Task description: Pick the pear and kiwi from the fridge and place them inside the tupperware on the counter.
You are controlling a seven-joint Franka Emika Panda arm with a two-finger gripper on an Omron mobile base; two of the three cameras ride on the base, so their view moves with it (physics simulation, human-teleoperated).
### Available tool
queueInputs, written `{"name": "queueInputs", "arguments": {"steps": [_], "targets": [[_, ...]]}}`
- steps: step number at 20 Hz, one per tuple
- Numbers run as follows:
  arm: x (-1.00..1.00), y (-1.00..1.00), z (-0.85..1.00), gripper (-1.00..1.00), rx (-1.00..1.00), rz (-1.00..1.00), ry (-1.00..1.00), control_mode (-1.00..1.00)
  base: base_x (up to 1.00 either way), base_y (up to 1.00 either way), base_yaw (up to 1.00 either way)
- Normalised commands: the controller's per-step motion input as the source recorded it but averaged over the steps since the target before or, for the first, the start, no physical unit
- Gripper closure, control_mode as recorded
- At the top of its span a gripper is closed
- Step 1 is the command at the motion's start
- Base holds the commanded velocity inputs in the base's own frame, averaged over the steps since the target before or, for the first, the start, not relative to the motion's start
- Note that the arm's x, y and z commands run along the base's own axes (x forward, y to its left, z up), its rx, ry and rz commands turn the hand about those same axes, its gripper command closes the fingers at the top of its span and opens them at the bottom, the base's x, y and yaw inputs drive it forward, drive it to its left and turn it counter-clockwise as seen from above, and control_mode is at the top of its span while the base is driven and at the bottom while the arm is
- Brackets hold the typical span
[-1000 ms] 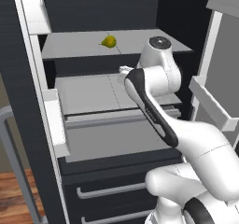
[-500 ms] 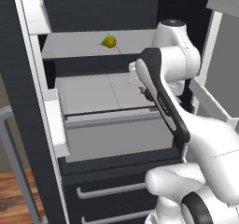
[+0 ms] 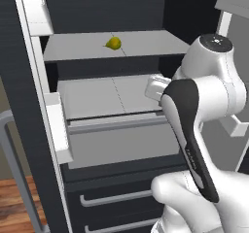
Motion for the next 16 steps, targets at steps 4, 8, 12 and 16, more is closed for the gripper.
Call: {"name": "queueInputs", "arguments": {"steps": [4,8,12,16], "targets": [[-0.08,0.0,0.15,1.0,0.0,0.0,0.04,-1.0,0.0,0.0,0.0],[-0.01,0.0,-0.06,1.0,-0.01,0.0,0.13,-1.0,0.0,0.0,0.0],[0.0,0.0,-0.08,1.0,0.0,0.0,0.05,-1.0,0.0,0.0,0.0],[-0.28,0.0,-0.17,1.0,0.0,0.0,-0.02,1.0,-0.21,0.0,0.0]]}}
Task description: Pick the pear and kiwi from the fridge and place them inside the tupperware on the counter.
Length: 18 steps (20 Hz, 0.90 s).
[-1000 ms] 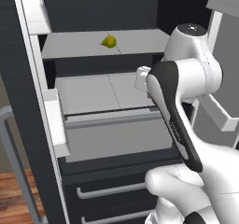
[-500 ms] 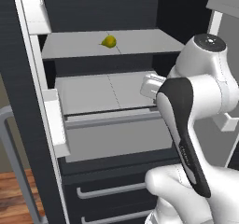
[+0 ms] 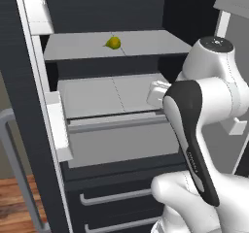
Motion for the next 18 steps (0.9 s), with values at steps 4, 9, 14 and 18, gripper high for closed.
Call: {"name": "queueInputs", "arguments": {"steps": [4,9,14,18], "targets": [[0.0,0.0,0.0,1.0,0.0,0.0,0.0,1.0,-0.99,0.0,0.0],[0.0,0.0,0.0,1.0,0.0,0.0,0.0,1.0,-1.0,0.0,0.11],[0.0,0.0,0.0,1.0,0.0,0.0,0.0,1.0,-1.0,0.15,0.51],[0.0,0.0,0.0,1.0,0.0,0.0,0.0,1.0,-0.9,0.46,0.98]]}}
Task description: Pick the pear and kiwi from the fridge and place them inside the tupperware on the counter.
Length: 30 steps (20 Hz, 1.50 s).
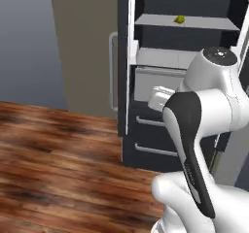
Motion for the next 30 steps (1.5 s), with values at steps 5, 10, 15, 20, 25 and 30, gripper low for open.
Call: {"name": "queueInputs", "arguments": {"steps": [5,10,15,20,25,30], "targets": [[0.0,0.0,0.0,1.0,0.0,0.0,0.0,1.0,-0.64,0.55,1.0],[0.0,0.0,0.0,1.0,0.0,0.0,0.0,1.0,-0.14,0.41,0.8],[0.0,0.0,0.0,1.0,0.0,0.0,0.0,1.0,0.12,0.03,0.27],[0.0,0.0,0.0,1.0,0.0,0.0,0.0,1.0,0.4,-0.07,0.18],[0.0,0.0,0.0,1.0,0.0,0.0,0.0,1.0,0.33,0.1,0.91],[0.0,0.0,0.0,1.0,0.0,0.0,0.0,1.0,0.38,0.0,0.87]]}}
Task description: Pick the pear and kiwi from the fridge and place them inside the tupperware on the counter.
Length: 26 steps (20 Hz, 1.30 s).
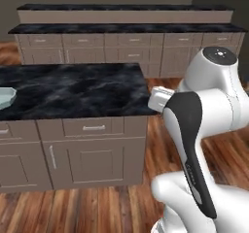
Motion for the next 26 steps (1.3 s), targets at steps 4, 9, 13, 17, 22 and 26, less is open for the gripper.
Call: {"name": "queueInputs", "arguments": {"steps": [4,9,13,17,22,26], "targets": [[0.0,0.0,0.0,1.0,0.0,0.0,0.0,1.0,0.33,-0.12,0.32],[0.0,0.0,0.0,1.0,0.0,0.0,0.0,1.0,0.57,0.05,0.09],[0.0,0.0,0.0,1.0,0.0,0.0,0.0,1.0,0.76,0.46,0.04],[0.0,0.0,0.0,1.0,0.0,0.0,0.0,1.0,0.69,0.76,0.03],[0.0,0.0,0.0,1.0,0.0,0.0,0.0,1.0,0.54,0.95,0.04],[0.0,0.0,0.0,1.0,0.0,0.0,0.0,1.0,0.55,0.99,0.01]]}}
